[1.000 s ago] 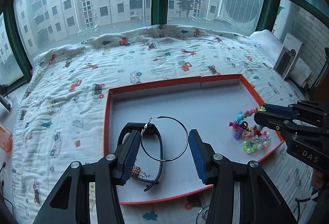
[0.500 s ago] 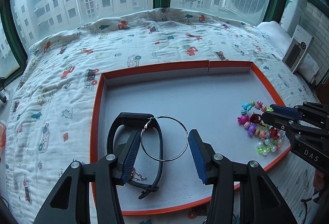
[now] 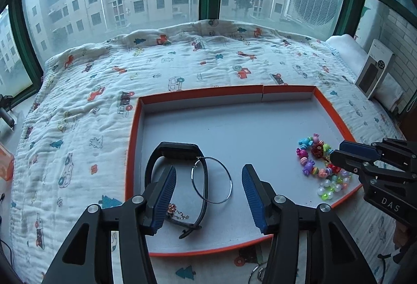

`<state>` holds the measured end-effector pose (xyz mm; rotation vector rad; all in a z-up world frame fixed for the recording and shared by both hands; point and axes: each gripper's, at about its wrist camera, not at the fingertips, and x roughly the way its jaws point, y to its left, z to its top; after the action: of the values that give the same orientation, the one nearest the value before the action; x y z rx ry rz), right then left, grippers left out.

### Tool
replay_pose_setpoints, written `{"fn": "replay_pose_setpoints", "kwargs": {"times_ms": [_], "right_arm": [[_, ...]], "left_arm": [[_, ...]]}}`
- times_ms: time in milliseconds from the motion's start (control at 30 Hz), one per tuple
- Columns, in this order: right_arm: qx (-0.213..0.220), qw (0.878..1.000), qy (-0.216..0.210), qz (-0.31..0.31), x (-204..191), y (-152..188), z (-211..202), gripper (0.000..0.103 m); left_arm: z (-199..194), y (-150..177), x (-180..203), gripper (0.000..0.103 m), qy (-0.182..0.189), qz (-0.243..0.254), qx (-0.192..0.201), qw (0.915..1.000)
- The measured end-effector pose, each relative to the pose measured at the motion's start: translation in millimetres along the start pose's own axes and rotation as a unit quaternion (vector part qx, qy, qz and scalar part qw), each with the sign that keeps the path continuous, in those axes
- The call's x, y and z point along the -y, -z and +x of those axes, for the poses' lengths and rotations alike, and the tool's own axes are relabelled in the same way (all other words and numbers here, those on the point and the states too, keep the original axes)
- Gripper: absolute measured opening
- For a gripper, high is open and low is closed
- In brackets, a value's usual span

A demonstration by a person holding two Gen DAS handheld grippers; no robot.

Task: Organize jewelry
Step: 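Carry the silver hoop and candy-bead bracelet over the tray and open both grippers, then move both grippers back out of the tray toward the remaining earrings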

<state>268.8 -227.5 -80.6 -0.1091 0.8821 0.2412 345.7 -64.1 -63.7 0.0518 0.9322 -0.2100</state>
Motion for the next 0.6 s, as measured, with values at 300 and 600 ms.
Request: {"fn": "replay_pose_setpoints", "kwargs": {"times_ms": [300, 600], "right_arm": [[0.026, 1.000, -0.002, -0.008, -16, 10, -33, 0.045], [0.040, 0.999, 0.005, -0.025, -35, 28, -60, 0.048]], "left_arm": [[-52, 14, -3, 0.063, -0.006, -0.014, 0.028, 0.9995], [-100, 44, -7, 0.076, -0.021, -0.027, 0.045, 0.9984]]}}
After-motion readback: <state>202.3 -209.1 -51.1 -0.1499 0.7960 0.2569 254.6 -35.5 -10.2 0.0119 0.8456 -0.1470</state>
